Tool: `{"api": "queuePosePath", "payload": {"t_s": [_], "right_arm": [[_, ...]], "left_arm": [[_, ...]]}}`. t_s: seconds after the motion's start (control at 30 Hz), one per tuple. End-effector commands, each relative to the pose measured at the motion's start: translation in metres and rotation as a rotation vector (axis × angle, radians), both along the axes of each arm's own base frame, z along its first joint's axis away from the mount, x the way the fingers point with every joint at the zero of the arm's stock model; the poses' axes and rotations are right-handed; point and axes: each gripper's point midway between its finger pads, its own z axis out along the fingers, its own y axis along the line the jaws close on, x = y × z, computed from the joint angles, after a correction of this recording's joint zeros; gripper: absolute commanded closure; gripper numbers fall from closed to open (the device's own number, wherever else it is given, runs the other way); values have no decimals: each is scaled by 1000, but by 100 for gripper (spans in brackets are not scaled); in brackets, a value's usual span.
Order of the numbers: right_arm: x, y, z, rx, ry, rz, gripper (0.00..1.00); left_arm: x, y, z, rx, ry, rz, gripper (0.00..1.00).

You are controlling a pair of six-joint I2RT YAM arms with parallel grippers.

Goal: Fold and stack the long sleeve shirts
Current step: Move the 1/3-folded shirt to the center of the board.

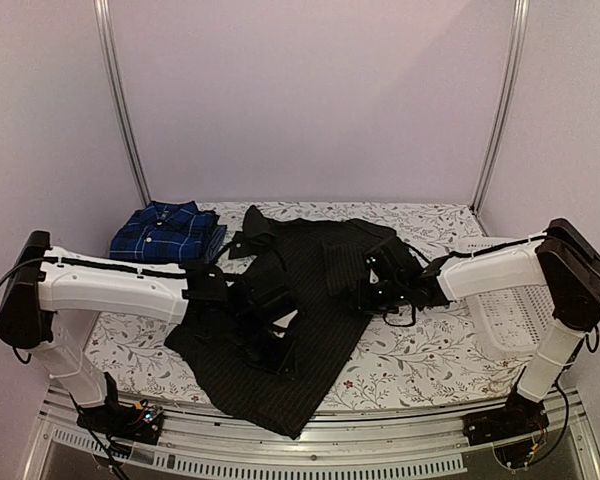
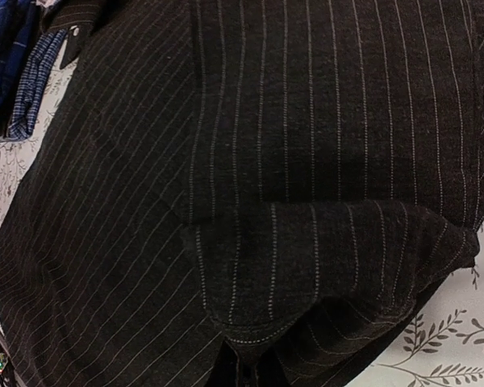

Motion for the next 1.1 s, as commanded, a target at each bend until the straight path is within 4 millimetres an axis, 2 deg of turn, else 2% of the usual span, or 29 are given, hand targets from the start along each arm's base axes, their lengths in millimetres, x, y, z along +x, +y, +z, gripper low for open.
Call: {"api": "queuePosePath", "payload": {"t_s": [0.0,0.13,0.23,0.4,0.6,0.7,0.77,0.93,1.07], "right_arm": [[19,-6,-12,17,22,-33,100],[20,-19,-33,23,86,-38,100],[30,-31,-44,26,125,-54,100],[62,-60,-43,34,153,-103,100],[109,-80,-38,22,160,-115,100],[135,-86,-38,21,163,-115,100],[148,-89,-40,17,172,-114,100],[166,-91,-61,-10,219,-99,100],[170,-92,-71,-16,241,-95,100]], "left_arm": [[-2,-22,-13,-64,40,-66,75],[-11,-43,-23,-135,86,-136,79],[-15,-49,-38,-126,117,-180,80],[-10,-64,-62,-110,145,-217,80],[17,-86,-78,-121,149,-213,80],[32,-102,-75,-130,134,-215,80],[34,-114,-68,-153,122,-236,80],[30,-136,-55,-199,115,-291,78],[19,-143,-60,-197,128,-319,78]]}}
